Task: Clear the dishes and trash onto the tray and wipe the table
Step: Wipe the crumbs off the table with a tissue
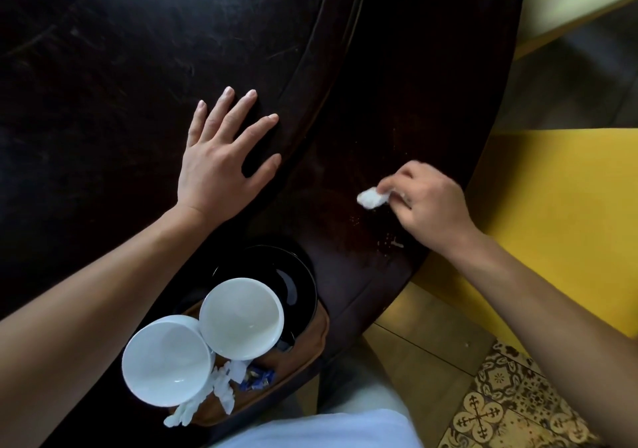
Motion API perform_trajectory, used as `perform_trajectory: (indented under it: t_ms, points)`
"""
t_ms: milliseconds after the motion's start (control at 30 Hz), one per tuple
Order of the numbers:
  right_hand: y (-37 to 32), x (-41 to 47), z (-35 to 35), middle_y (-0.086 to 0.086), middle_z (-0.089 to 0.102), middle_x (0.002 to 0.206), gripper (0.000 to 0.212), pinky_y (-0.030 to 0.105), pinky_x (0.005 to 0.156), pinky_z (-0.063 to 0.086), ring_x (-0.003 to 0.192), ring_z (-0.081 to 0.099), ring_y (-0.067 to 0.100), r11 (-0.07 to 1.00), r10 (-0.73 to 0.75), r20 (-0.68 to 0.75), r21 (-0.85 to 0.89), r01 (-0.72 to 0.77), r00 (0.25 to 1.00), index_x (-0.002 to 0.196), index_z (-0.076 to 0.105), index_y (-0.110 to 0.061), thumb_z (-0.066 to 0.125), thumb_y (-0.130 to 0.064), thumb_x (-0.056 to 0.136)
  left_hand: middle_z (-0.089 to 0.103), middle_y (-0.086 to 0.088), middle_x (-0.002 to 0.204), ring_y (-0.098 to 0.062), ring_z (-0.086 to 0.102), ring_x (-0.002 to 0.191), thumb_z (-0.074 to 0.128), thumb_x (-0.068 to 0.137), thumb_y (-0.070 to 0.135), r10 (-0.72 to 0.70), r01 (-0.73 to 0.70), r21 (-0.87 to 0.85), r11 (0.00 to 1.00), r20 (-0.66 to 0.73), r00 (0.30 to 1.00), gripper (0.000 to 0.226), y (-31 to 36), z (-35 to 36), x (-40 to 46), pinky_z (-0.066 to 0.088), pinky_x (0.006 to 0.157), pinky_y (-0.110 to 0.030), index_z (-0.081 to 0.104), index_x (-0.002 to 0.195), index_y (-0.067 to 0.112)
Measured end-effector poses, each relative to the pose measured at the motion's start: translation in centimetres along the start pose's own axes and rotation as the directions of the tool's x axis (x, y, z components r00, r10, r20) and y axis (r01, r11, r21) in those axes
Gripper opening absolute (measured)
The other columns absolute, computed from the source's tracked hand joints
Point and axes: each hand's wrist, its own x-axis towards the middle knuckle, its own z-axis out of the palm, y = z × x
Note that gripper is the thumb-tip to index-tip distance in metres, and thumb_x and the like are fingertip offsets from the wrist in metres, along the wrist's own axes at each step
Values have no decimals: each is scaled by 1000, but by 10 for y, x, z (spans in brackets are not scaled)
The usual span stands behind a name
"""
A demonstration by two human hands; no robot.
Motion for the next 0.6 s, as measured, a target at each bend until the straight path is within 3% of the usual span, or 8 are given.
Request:
perform_trajectory:
  t_ms: [167, 333, 600]
  points:
    - [3, 72, -13, 3, 64, 95, 27, 32, 71, 47, 89, 63, 23, 994, 107, -175, 30, -103, 979, 114, 72, -25, 58, -24, 92, 38, -6, 166, -30, 25, 158, 59, 103, 46, -3, 3, 3, 1000, 6, 1000, 51, 0, -1, -1, 16, 128, -58, 58, 148, 24]
    - [-2, 98, 0, 3, 63, 99, 27, 37, 72, 52, 92, 62, 24, 997, 50, -50, -58, -53, 997, 117, 72, -27, 59, -21, 94, 38, -6, 167, -30, 25, 158, 59, 103, 46, -4, 4, 7, 1000, 7, 1000, 51, 0, -1, -1, 16, 128, -58, 57, 148, 24]
    - [0, -2, 9, 4, 59, 95, 28, 38, 55, 53, 80, 61, 25, 986, -143, 78, -70, 148, 987, 116, 73, -22, 60, -19, 91, 38, -6, 166, -31, 25, 158, 59, 103, 47, -1, 1, 4, 1000, 6, 1000, 51, -1, 0, 0, 15, 128, -58, 58, 148, 24]
